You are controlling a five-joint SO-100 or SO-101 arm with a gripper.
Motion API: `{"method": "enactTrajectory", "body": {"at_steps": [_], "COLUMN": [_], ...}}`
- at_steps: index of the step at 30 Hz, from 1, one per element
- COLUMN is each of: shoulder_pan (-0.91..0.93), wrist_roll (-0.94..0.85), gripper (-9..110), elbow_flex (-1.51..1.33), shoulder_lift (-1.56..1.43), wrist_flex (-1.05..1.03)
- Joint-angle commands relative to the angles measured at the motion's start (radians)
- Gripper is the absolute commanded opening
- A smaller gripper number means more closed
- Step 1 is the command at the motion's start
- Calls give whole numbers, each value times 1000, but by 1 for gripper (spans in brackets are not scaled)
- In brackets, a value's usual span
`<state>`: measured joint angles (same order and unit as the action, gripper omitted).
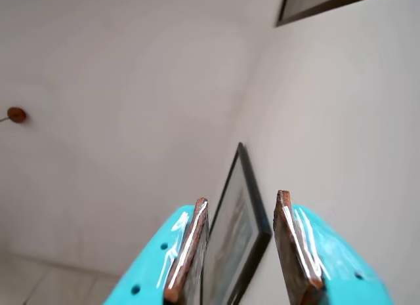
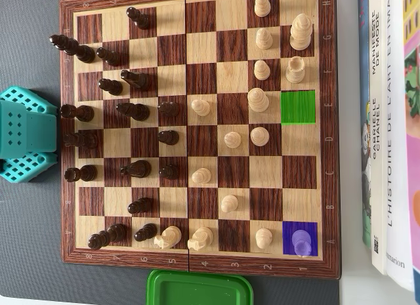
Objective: Play chess
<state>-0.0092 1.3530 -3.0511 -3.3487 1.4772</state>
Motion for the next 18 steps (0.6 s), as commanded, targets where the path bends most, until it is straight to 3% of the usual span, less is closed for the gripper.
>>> {"method": "enactTrajectory", "body": {"at_steps": [1, 18], "shoulder_pan": [3, 5], "wrist_roll": [-5, -5], "gripper": [15, 15], "elbow_flex": [91, 367], "shoulder_lift": [6, 12], "wrist_flex": [-196, -1258]}}
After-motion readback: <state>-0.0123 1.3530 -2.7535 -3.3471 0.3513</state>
